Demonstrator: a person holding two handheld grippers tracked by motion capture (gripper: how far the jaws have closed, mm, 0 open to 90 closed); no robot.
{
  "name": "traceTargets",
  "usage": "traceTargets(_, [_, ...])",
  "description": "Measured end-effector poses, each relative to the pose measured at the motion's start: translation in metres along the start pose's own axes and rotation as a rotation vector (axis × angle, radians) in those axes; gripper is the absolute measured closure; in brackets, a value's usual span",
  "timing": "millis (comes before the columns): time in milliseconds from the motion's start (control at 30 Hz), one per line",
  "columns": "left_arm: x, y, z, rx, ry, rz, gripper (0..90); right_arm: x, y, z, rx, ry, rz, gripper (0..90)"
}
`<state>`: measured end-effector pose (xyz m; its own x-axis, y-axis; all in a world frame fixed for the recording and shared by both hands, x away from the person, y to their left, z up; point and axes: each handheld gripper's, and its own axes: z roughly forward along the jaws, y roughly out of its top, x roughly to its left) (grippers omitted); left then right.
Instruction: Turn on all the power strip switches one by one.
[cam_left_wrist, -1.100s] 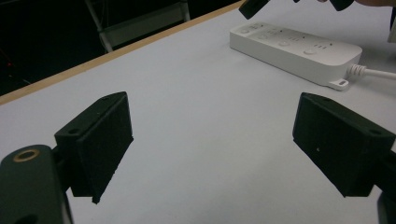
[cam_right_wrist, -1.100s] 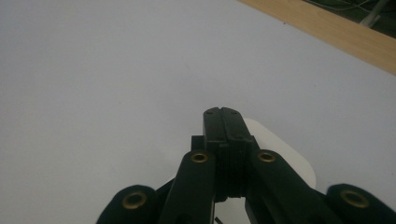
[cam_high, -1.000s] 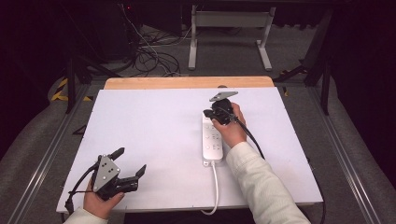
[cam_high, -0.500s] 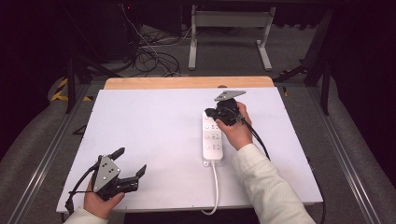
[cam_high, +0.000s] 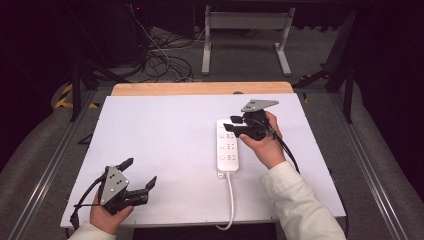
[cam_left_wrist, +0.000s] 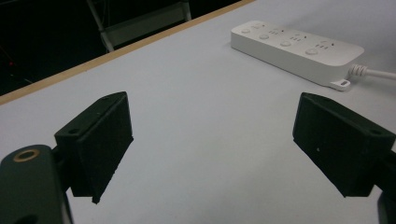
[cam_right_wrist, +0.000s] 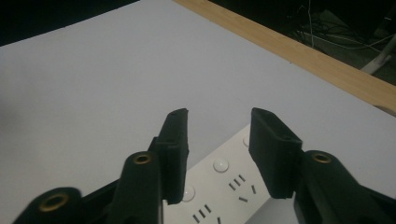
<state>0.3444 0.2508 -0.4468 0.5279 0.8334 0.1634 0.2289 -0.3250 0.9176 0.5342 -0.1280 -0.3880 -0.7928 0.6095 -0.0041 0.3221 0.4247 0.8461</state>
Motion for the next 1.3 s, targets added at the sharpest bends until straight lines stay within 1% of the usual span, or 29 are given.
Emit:
traceTargets(67, [0.000, 0.000, 0.000, 0.000, 0.000, -0.001, 12.2, 0.002, -0.003, -0.006, -0.004, 0.001, -0.010, 51.5])
traceTargets(200, [0.001, 0.000, 0.000, -0.013, -0.006, -0.018, 11.7, 0.007, -0.010, -0.019, -0.025, 0.017, -0.019, 43.2])
traceTargets(233, [0.001, 0.000, 0.000, -0.011, -0.005, -0.014, 11.6, 0.008, -0.013, -0.022, -0.030, 0.018, -0.021, 41.3])
traceTargets(333, [0.001, 0.000, -0.001, -0.011, -0.003, -0.017, 11.5, 0.011, -0.020, -0.033, -0.049, 0.022, -0.022, 37.3])
traceTargets(433, [0.001, 0.000, -0.001, -0.007, 0.002, -0.012, 11.6, 0.014, -0.028, -0.043, -0.066, 0.026, -0.019, 34.4])
traceTargets(467, [0.002, 0.000, -0.001, -0.007, 0.007, -0.005, 11.6, 0.015, -0.031, -0.046, -0.075, 0.027, -0.015, 33.7])
traceTargets(567, [0.001, 0.000, -0.001, -0.015, 0.000, -0.021, 11.6, 0.018, -0.040, -0.054, -0.087, 0.040, -0.005, 31.9])
traceTargets(733, [0.001, 0.000, -0.002, -0.014, 0.003, -0.016, 11.6, 0.021, -0.055, -0.065, -0.108, 0.047, 0.006, 31.0])
traceTargets(800, [0.001, 0.001, -0.002, -0.013, 0.004, -0.012, 11.6, 0.021, -0.062, -0.068, -0.112, 0.052, 0.016, 30.6])
traceTargets(833, [0.001, 0.001, -0.002, -0.013, 0.004, -0.011, 11.6, 0.022, -0.065, -0.070, -0.105, 0.051, 0.014, 30.2])
traceTargets(933, [0.002, 0.001, -0.003, -0.013, 0.004, -0.004, 11.6, 0.024, -0.074, -0.074, -0.098, 0.049, 0.002, 29.8])
traceTargets(1033, [0.001, 0.001, -0.003, -0.017, 0.003, -0.006, 11.6, 0.025, -0.085, -0.077, -0.090, 0.048, -0.014, 29.4])
traceTargets(1167, [0.001, 0.001, -0.004, -0.015, 0.003, 0.002, 11.6, 0.024, -0.101, -0.078, -0.094, 0.056, -0.002, 28.1])
traceTargets(1233, [0.001, 0.001, -0.004, -0.014, -0.001, 0.001, 11.5, 0.024, -0.107, -0.078, -0.095, 0.061, -0.001, 25.9])
traceTargets(1300, [0.001, 0.001, -0.004, -0.012, 0.001, 0.009, 11.4, 0.025, -0.114, -0.077, -0.090, 0.067, -0.004, 23.2])
